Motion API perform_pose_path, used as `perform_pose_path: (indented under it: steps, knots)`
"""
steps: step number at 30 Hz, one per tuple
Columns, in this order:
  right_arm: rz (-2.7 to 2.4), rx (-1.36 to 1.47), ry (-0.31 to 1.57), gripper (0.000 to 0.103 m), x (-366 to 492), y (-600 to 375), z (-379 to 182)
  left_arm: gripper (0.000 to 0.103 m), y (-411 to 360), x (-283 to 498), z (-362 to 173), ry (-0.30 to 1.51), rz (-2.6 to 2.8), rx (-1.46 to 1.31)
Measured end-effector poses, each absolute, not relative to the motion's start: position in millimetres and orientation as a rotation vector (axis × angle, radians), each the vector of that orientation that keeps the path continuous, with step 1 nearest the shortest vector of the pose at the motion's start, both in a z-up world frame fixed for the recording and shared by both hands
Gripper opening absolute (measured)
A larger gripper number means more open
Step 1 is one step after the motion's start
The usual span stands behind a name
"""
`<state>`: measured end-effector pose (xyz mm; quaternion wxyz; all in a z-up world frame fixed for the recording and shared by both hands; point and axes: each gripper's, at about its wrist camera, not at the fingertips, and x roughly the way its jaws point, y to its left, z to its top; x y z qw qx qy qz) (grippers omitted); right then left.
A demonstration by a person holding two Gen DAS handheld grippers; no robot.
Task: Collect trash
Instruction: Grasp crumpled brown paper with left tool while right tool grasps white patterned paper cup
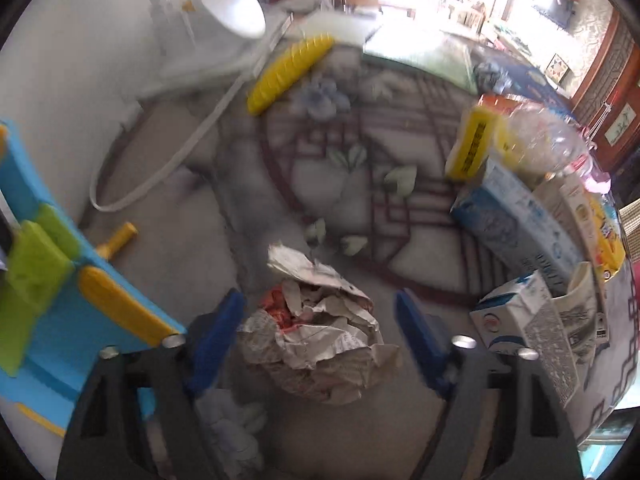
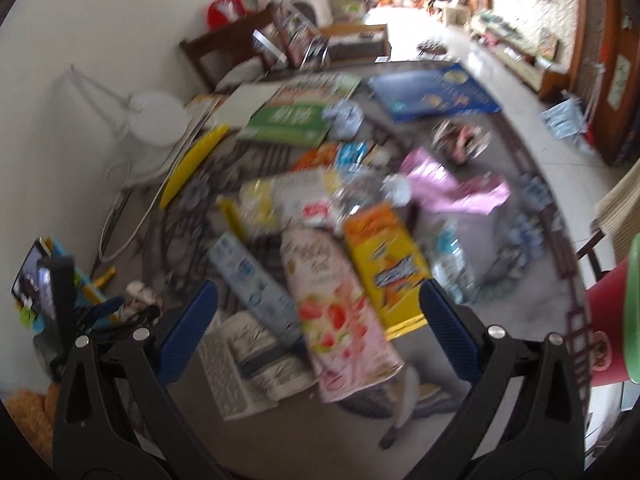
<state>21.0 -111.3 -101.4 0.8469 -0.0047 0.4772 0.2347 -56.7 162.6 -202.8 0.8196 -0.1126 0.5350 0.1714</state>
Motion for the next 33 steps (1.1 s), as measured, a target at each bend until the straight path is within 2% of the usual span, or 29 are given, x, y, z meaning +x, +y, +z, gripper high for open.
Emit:
perform_pose_path:
  steps: [1,3,6,7,8,10,11,18,19,20,22,25,26,28,33]
  knots:
    - [0.513,-0.022,1.028,0.099,18,-107,-106,0.061,163,-54,-205,1.14,0.376,-0.242]
    - [0.572,-0.059,1.064,0.095,10,-96,-113,0.046,164,-50,-206,1.129,0.366,-0.254]
    - [0.665,-0.106,1.112,0.082,-4,-76,-125,0.034,164,-45,-198,1.086,0.339,-0.271]
    - [0.686,-0.119,1.134,0.071,-6,-71,-130,0.027,163,-44,-195,1.075,0.338,-0.271]
    - [0.706,-0.131,1.156,0.06,-11,-64,-136,0.014,162,-42,-191,1.065,0.335,-0.274]
    - [0.718,-0.161,1.187,0.045,-16,-56,-146,0.014,162,-38,-184,1.039,0.331,-0.281]
    - [0.705,-0.18,1.196,0.042,-17,-53,-151,0.014,161,-36,-179,1.026,0.326,-0.275]
    - [0.664,-0.189,1.194,0.043,-10,-54,-162,0.014,151,-37,-153,0.97,0.291,-0.253]
    - [0.667,-0.195,1.197,0.051,-9,-53,-163,0.014,151,-38,-151,0.964,0.287,-0.254]
    - [0.668,-0.21,1.201,0.066,-7,-53,-165,0.014,151,-38,-149,0.958,0.285,-0.252]
    - [0.644,-0.209,1.209,0.07,-3,-55,-167,0.014,149,-37,-143,0.945,0.282,-0.245]
    - [0.626,-0.199,1.236,0.07,2,-60,-171,0.014,148,-37,-137,0.928,0.279,-0.245]
    - [0.618,-0.21,1.257,0.066,4,-60,-177,0.014,148,-36,-135,0.925,0.277,-0.244]
    - [0.618,-0.168,1.291,0.05,7,-64,-183,0.014,145,-34,-132,0.917,0.268,-0.238]
    - [0.649,-0.105,1.175,0.044,5,-72,-146,0.014,132,-27,-120,0.895,0.231,-0.227]
